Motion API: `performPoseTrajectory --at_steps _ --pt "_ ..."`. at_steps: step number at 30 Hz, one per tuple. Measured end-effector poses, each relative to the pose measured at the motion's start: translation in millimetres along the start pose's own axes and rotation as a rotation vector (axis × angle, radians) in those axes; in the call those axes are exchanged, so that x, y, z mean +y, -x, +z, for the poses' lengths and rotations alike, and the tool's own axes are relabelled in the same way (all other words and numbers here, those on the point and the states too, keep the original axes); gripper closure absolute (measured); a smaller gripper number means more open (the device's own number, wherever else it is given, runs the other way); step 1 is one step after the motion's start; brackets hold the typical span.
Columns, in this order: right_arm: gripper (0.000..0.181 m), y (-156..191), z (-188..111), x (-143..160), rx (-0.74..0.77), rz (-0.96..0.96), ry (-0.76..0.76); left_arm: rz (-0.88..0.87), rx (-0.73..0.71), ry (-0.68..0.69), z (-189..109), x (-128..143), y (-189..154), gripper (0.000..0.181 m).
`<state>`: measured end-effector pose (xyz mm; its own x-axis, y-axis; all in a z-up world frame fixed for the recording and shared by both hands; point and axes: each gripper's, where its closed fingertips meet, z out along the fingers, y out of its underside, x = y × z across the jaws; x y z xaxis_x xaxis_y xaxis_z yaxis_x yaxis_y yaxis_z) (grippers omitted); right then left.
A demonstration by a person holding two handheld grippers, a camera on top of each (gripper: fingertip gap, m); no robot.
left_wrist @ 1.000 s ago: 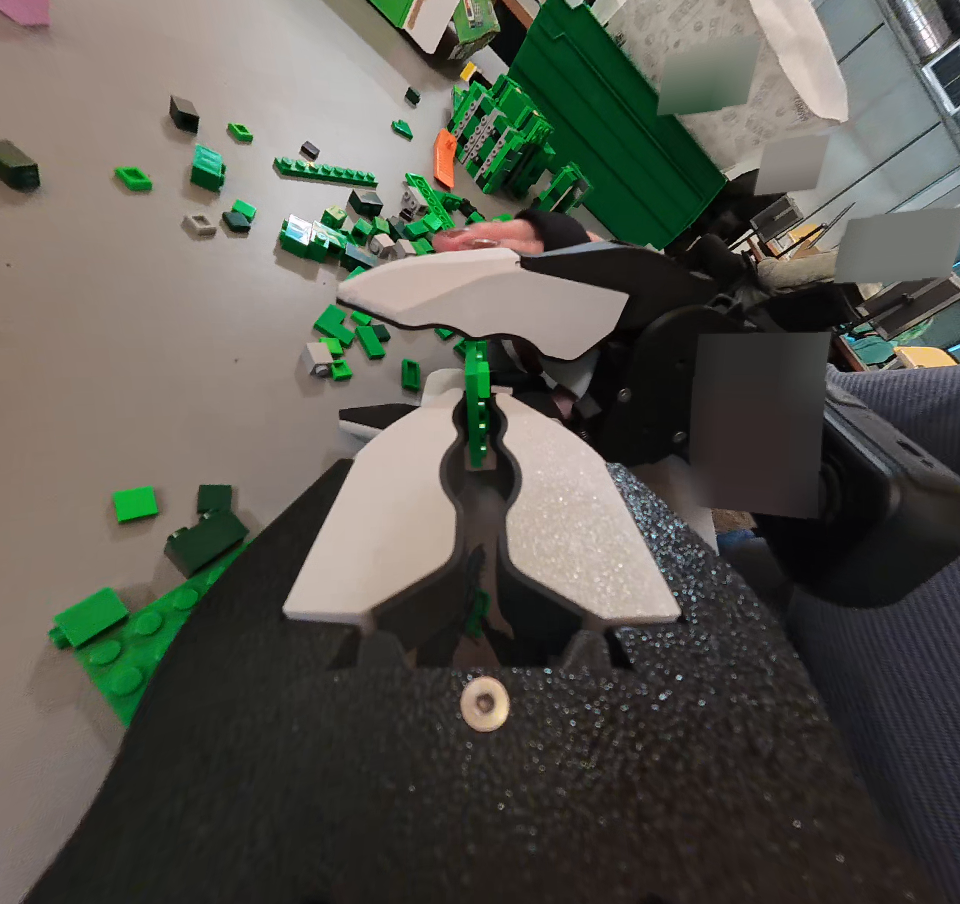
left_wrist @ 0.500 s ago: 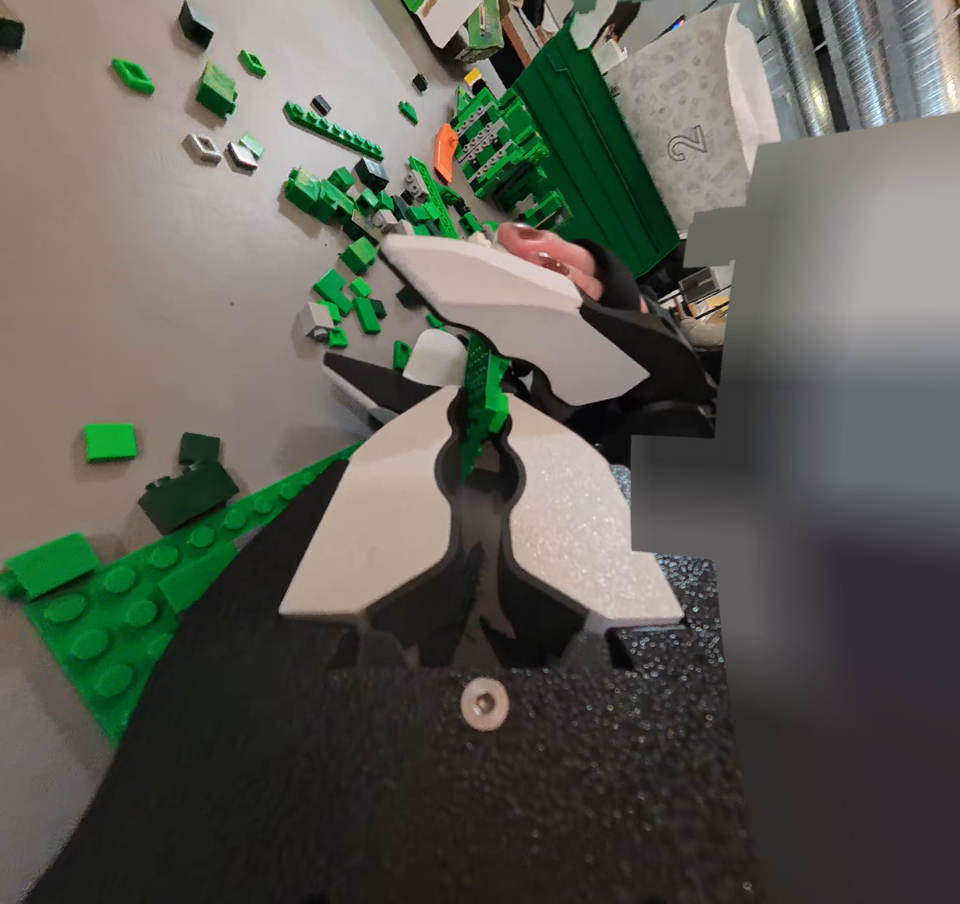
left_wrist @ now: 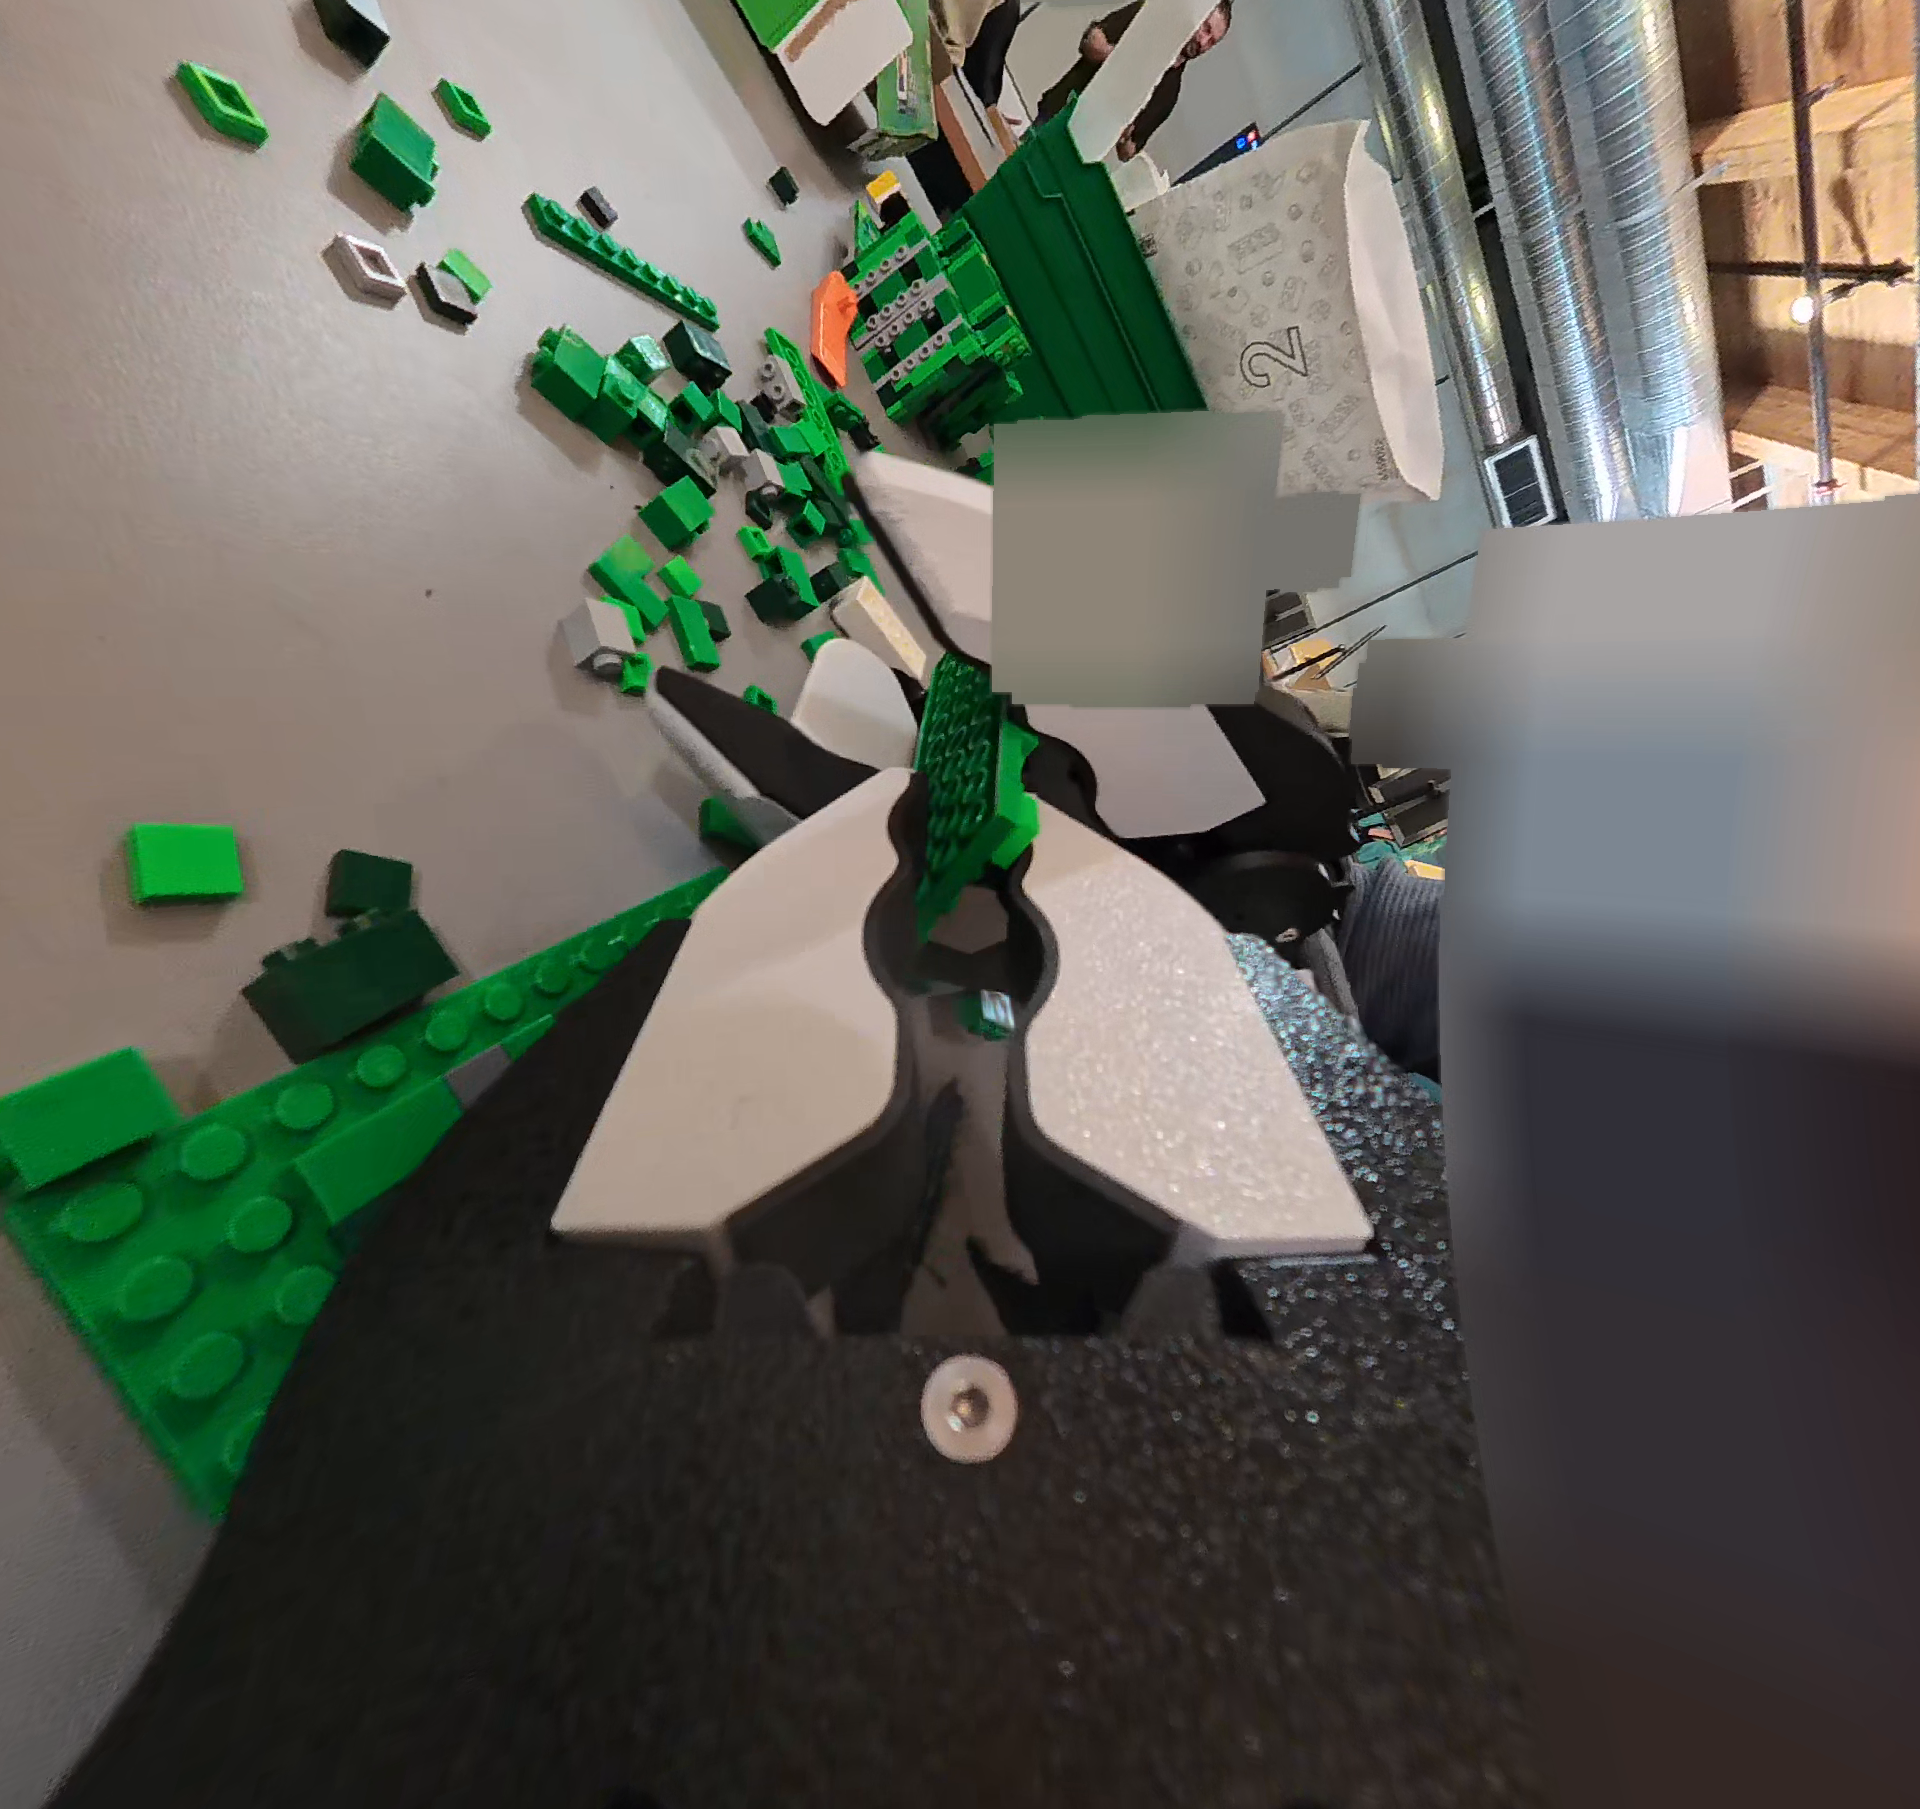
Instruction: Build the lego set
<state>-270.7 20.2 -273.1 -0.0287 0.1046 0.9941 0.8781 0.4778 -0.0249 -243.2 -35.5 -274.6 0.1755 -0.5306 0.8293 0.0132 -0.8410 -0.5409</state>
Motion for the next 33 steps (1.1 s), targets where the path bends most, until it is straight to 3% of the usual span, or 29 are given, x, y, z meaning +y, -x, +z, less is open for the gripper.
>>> performPoseTrajectory --at_steps 15,16,19,25,33 --pt "0.140 -7 -2 -4 0.069 -0.064 -0.023 -0.104 0.087 -0.037 -3 -4 -5 0.168" --pt "0.155 -8 -4 -7 0.076 -0.076 -0.039 -0.104 0.091 -0.043 -3 -5 -5 0.169" --pt "0.156 -15 -6 -7 0.129 -0.113 -0.045 -0.158 0.172 -0.070 -6 -9 -12 0.175" --pt "0.154 -11 -6 -1 0.070 -0.007 -0.047 -0.066 0.112 -0.078 -3 -11 -9 0.176" --pt "0.145 -10 -13 22 -0.041 0.199 -0.036 0.276 -0.037 -0.166 -6 -26 -10 0.175"
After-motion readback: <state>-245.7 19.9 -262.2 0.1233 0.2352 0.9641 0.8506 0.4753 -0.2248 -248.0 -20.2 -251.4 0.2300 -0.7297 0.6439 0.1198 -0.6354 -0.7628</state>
